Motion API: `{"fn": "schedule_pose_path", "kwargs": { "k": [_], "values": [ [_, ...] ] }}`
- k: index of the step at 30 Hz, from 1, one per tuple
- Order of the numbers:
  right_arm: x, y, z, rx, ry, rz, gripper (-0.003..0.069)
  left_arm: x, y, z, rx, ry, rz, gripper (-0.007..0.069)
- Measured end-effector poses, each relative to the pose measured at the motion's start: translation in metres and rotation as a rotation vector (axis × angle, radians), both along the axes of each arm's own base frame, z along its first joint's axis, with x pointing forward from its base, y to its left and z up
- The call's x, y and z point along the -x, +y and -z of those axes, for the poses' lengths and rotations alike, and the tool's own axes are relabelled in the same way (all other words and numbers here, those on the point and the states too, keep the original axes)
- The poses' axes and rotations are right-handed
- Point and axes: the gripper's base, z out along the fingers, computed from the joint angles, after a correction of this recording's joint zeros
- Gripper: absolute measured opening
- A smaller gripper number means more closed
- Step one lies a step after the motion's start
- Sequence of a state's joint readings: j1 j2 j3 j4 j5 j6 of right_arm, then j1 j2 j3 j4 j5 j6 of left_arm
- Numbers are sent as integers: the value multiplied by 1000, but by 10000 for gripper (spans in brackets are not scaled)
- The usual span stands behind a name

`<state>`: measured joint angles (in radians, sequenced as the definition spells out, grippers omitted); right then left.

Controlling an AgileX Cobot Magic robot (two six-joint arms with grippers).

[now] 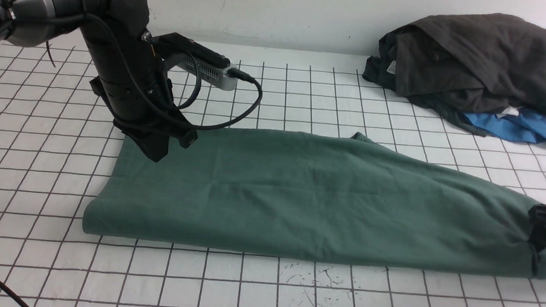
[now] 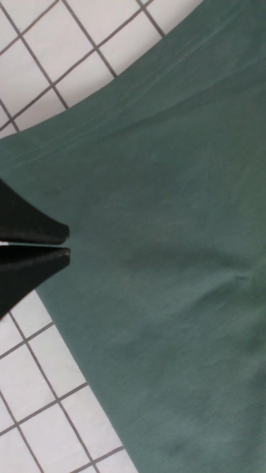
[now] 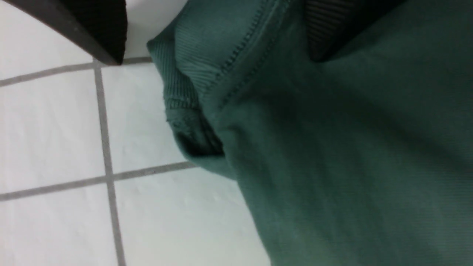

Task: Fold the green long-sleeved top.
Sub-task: Use the right arm to clamp the right edge of the fabric, then use the right arm to drag the right edge of the fabric to the left and folds it over the left edge

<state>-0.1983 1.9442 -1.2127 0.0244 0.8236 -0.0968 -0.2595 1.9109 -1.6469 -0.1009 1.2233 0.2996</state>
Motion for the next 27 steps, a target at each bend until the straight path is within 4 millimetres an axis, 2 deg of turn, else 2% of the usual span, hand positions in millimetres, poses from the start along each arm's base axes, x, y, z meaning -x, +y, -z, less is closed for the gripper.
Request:
{"fn": "schedule_pose_path", "kwargs": {
  "k": [4,9,10,11,13,14,19,20,21,22,25,27],
  "values": [
    [-2,7,0,6,-3,-34,480,0,0,0,1,-1,0,-8],
    [-4,13,-1,-3,-9,-56,221,0,0,0,1,-1,0,-8],
    [-4,13,-2,-3,-9,-58,221,0,0,0,1,-1,0,-8],
    [-5,13,-4,1,-7,-70,131,0,0,0,1,-2,0,-8],
    [-7,12,-12,12,-3,-81,54,0,0,0,-3,-3,1,-8],
    [-8,11,-19,22,-7,-87,42,0,0,0,-5,-3,2,-8],
    [-10,7,-80,106,-101,-98,38,5,2,-16,0,-42,2,-8],
    [-10,7,-86,112,-113,-96,38,7,3,-20,3,-52,2,-8],
    [-10,6,-114,130,-162,-89,38,12,4,-31,8,-81,3,-8],
    [-8,7,-131,136,-192,-86,38,16,6,-39,9,-101,3,-8],
    [-5,17,-175,138,-266,-104,38,26,11,-62,0,-164,8,-8],
    [-6,34,-197,127,-300,-152,38,34,14,-75,-6,-200,9,-8]
  ]
}}
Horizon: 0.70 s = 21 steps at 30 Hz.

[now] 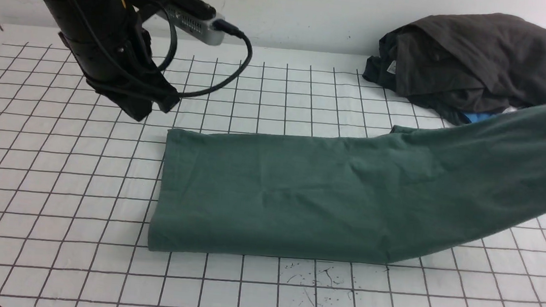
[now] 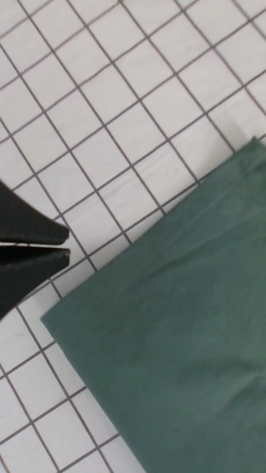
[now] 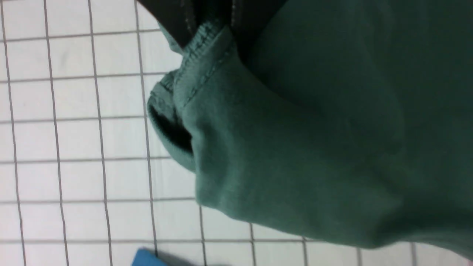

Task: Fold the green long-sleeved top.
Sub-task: Use the right arm to drag the right edge of the fabric to the left and folds it over the left edge

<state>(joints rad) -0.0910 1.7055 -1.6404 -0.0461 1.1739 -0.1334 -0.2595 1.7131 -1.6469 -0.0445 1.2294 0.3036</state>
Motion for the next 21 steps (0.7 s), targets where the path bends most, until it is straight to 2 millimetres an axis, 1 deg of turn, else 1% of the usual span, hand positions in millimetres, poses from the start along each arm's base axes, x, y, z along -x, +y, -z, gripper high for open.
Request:
{"fn": "schedule_pose_path", "kwargs": {
  "k": [2,4,5,6,7,9,10,11,12,13,14,15,19,21],
  "values": [
    [-1,25,-18,-15,-23,-75,38,9,3,-14,7,-38,0,-8],
    [-1,60,-35,-34,-59,-172,38,16,5,-25,13,-64,0,-7],
    [-1,72,-40,-41,-74,-205,38,18,5,-27,15,-72,0,-7],
    [0,102,-48,-52,-100,-285,38,23,6,-34,20,-89,0,-7],
    [1,119,-51,-58,-110,-331,38,25,7,-38,23,-100,0,-7],
    [3,162,-52,-72,-117,-442,38,32,9,-46,29,-124,0,-7],
    [4,175,-52,-78,-121,-474,38,35,10,-51,30,-138,0,-7],
    [5,200,-47,-89,-110,-527,38,39,11,-55,33,-151,0,-7],
    [5,220,-41,-99,-101,-564,38,42,12,-59,33,-164,-1,-7],
    [5,235,-37,-110,-97,-590,38,46,13,-63,36,-173,-1,-7],
    [3,257,-26,-123,-76,-624,38,50,14,-67,37,-184,-1,-7],
    [2,270,-19,-136,-68,-641,38,53,15,-70,34,-193,-1,-7],
    [-6,325,27,-189,-4,-700,38,64,21,-82,16,-232,-6,-7],
    [-8,347,47,-228,20,-724,38,68,23,-86,6,-249,-9,-7]
  ]
}}
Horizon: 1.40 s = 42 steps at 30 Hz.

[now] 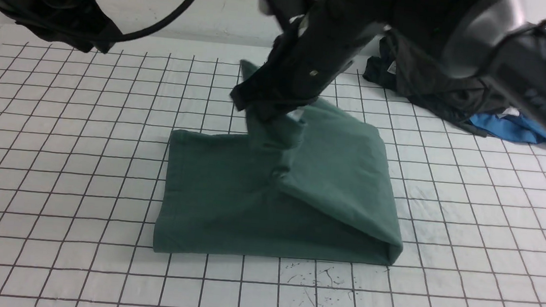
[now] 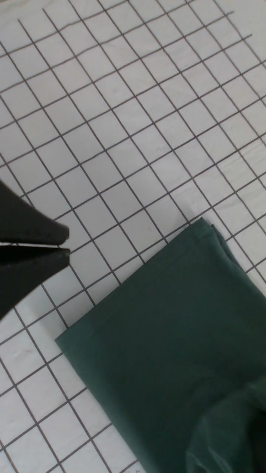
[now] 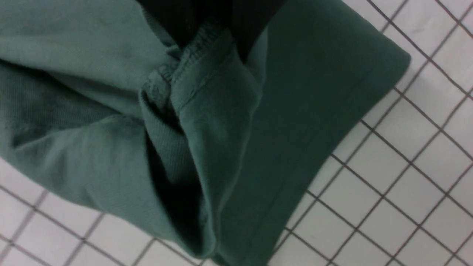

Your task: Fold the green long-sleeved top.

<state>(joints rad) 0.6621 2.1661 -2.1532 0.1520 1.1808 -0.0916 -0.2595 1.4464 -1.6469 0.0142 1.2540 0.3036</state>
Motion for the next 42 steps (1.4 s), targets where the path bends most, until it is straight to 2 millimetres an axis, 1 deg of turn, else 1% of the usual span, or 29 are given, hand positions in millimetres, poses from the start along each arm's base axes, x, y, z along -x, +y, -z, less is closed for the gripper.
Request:
{"fn": "schedule_pose_path", "kwargs": {
  "k": [2,5,6,8,9,11,12,13,14,16,17,19,20,22,25,26,27,28,30,32,33,34,36,37,38,39,40,41,42],
  "values": [
    [-4,19,20,-38,33,-13,38,3,2,-3,-11,-12,-4,-7],
    [-8,35,38,-97,63,-15,38,5,3,-5,-15,-21,-9,-7],
    [-10,38,44,-108,71,-12,38,5,3,-6,-14,-22,-10,-7],
    [-12,41,49,-124,78,-9,41,6,4,-6,-13,-24,-11,-7],
    [-13,44,56,-137,93,-5,54,6,4,-6,-12,-25,-12,-7],
    [-14,45,59,-147,104,-3,78,6,4,-6,-12,-25,-12,-7],
    [-14,46,60,-153,110,-2,106,6,4,-6,-11,-25,-13,-7],
    [-14,46,60,-168,121,2,170,6,4,-6,-11,-25,-13,-7],
    [-14,46,60,-169,122,2,179,6,4,-6,-11,-25,-13,-7],
    [-15,43,53,-194,125,10,305,7,4,-7,-7,-25,-16,-7],
    [-16,40,49,-196,122,14,351,7,4,-7,-4,-24,-21,-7],
    [-17,35,43,-194,117,17,398,7,4,-7,2,-23,-27,-7],
    [-17,27,34,-180,108,16,443,8,4,-8,10,-25,-36,-7],
    [-16,17,22,-151,99,12,462,11,5,-10,18,-32,-44,-7],
    [-16,2,10,-87,86,-2,429,24,8,-11,29,-34,-58,-7],
    [-16,1,10,-85,84,-2,424,25,8,-11,30,-34,-59,-7],
    [-17,-2,9,-62,73,-8,393,31,10,-10,33,-33,-64,-7],
    [-17,-6,10,-31,62,-20,329,44,13,-8,41,-30,-75,-7],
    [-16,-9,11,-7,63,-23,229,63,18,-3,51,-37,-83,-7],
    [-11,-13,7,2,70,-28,120,83,24,4,69,-56,-99,-7],
    [-10,-13,7,2,69,-29,120,83,24,4,71,-60,-101,-7],
    [-4,-18,-1,3,63,-37,55,98,28,11,82,-72,-112,-7],
    [11,-28,-21,2,40,-54,6,125,35,24,99,-90,-128,-7],
    [20,-35,-32,2,26,-64,-3,137,39,30,106,-101,-134,-7],
    [20,-35,-29,7,32,-66,-3,142,40,33,108,-103,-136,-7],
    [34,-45,-43,11,12,-81,-10,159,45,43,118,-115,-145,-7],
    [45,-53,-52,14,0,-91,-12,168,47,49,126,-126,-153,-7],
    [61,-65,-66,13,-22,-100,-13,184,51,55,142,-158,-157,-7],
    [64,-67,-64,21,-16,-103,-13,186,52,59,143,-154,-160,-7]
  ]
}}
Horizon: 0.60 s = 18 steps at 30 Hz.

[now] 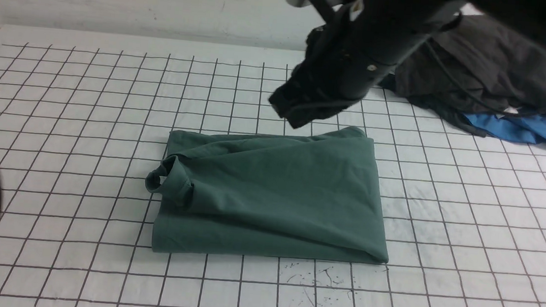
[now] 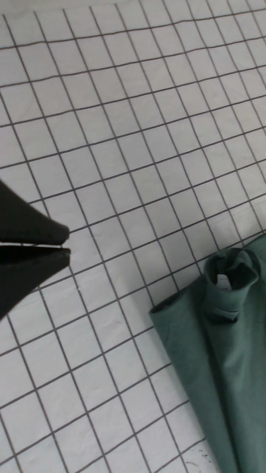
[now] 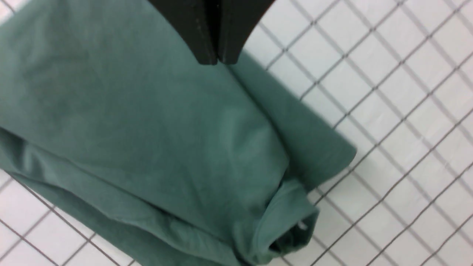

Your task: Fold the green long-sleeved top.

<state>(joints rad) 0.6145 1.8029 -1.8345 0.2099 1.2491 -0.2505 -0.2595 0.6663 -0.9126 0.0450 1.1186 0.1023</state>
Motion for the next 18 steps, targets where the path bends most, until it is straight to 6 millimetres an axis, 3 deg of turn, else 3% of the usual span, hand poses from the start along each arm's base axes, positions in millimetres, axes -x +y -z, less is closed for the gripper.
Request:
{"fn": "schedule_pose_path", "kwargs": {
  "k": [2,6,7,13,16,17,18],
  "values": [
    [30,-22,-12,6,-6,-4,-13,25,7,15,31,-66,-11,-7],
    [78,-55,-26,-66,-80,12,-13,48,13,36,70,-172,-17,-7],
    [80,-56,-24,-72,-85,15,-13,50,13,38,71,-174,-16,-7],
    [145,-104,-36,-311,-338,76,-14,71,18,63,111,-290,-10,-7],
    [174,-126,-40,-396,-455,96,-14,76,19,66,118,-312,-9,-7],
    [174,-126,-39,-395,-454,97,-14,77,19,66,118,-313,-9,-7],
    [190,-139,-41,-438,-524,105,-14,77,19,66,119,-317,-9,-7]
  ]
}}
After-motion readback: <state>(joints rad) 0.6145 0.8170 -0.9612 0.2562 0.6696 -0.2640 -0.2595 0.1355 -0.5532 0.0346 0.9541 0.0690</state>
